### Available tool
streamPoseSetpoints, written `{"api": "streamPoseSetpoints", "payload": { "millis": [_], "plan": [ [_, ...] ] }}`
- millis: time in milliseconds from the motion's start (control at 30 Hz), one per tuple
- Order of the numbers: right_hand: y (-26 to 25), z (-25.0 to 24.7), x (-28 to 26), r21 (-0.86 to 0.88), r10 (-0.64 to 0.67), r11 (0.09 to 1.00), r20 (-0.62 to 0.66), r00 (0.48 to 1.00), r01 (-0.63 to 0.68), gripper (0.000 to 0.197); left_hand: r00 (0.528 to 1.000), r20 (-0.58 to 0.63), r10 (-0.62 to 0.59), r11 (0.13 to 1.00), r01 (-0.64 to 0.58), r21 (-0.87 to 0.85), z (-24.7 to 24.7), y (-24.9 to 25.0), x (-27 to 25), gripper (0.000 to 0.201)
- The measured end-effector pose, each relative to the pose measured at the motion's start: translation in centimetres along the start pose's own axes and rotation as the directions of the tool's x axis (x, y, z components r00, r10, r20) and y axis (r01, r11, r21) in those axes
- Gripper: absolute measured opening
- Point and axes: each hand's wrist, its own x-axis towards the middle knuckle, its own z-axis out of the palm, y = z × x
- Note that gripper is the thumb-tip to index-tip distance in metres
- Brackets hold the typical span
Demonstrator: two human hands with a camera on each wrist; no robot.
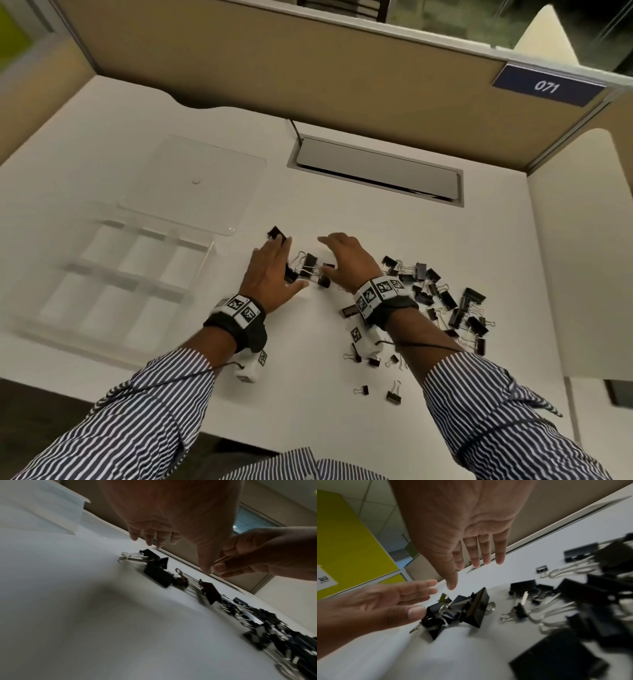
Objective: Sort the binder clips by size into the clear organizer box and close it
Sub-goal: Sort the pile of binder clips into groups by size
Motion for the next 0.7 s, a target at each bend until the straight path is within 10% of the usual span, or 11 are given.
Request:
{"api": "streamPoseSetpoints", "payload": {
  "millis": [700],
  "plan": [
    [14.5, -1.1, -17.6, 0.094, 0.271, 0.962, -0.182, 0.945, -0.257, 0.063, 0.908, 0.191, 0.374, 0.917, -0.393, 0.072, 7.9, 15.4, -0.5, 0.091]
  ]
}}
